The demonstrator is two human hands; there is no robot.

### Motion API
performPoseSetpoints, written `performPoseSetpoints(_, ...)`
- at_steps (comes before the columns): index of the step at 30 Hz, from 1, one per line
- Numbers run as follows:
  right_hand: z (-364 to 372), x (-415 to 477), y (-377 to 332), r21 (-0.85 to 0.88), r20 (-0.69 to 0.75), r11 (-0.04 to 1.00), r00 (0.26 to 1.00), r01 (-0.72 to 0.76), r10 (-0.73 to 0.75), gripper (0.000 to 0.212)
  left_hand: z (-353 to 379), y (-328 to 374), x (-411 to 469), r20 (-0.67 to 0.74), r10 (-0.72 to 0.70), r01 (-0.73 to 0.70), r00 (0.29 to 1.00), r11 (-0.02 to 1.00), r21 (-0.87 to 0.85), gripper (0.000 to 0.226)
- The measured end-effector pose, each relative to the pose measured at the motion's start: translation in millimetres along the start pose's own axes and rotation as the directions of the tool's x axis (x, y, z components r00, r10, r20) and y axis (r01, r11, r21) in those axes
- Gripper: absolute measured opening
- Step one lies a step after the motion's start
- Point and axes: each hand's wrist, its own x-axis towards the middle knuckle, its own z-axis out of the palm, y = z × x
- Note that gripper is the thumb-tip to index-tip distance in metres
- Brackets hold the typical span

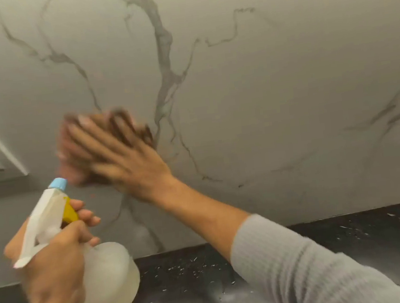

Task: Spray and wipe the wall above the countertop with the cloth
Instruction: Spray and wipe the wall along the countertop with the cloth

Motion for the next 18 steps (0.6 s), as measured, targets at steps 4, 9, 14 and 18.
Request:
performPoseSetpoints(4, 11.6, -172.7, -24.2, -0.005, 0.480, 0.953, 0.837, 0.304, -0.265, 0.075, 3.8, -9.9, -11.8, -0.013, 0.028, -0.027, 1.000, 0.999, 0.020, 0.046)
performPoseSetpoints(9, -50.0, -271.3, 68.8, -0.179, 0.540, 0.915, 0.814, 0.361, -0.216, 0.067, 7.8, -7.7, -24.5, 0.001, 0.095, -0.095, 0.995, 0.994, 0.048, 0.042)
performPoseSetpoints(14, -105.9, -176.7, 153.5, -0.242, 0.120, 0.950, 0.966, -0.197, 0.231, 0.039, 10.2, 8.1, -28.6, 0.026, 0.103, -0.103, 0.994, 0.994, 0.035, 0.043)
performPoseSetpoints(18, -103.7, -11.7, 155.4, -0.159, -0.312, 0.808, 0.806, -0.567, 0.504, 0.040, 9.7, 20.1, -34.7, 0.009, 0.141, -0.141, 0.990, 0.990, 0.008, 0.043)
